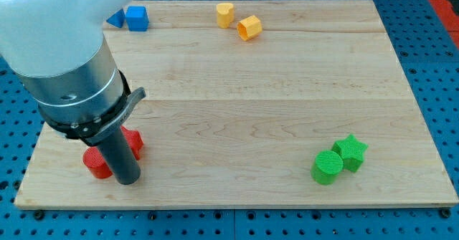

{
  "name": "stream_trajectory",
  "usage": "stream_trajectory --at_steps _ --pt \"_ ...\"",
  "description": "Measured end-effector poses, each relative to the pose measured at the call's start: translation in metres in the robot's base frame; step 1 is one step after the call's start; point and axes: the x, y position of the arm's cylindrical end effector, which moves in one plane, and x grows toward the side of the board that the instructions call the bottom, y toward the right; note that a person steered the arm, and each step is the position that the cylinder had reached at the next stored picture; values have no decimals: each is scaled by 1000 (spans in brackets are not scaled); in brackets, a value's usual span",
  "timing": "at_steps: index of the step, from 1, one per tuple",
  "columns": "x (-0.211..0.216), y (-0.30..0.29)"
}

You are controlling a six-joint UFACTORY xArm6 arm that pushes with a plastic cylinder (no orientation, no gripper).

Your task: Slide the green circle up a bit

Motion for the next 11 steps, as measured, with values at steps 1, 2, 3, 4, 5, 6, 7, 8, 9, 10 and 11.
stream_trajectory --at_steps 1,2,3,4,5,6,7,8,9,10,11 --pt "0 0" --pt "1 1" --pt "14 59" --pt "24 180" --pt "37 250" --pt "25 272" --pt "18 270" --pt "15 269" --pt "6 287" --pt "10 290" --pt "11 290"
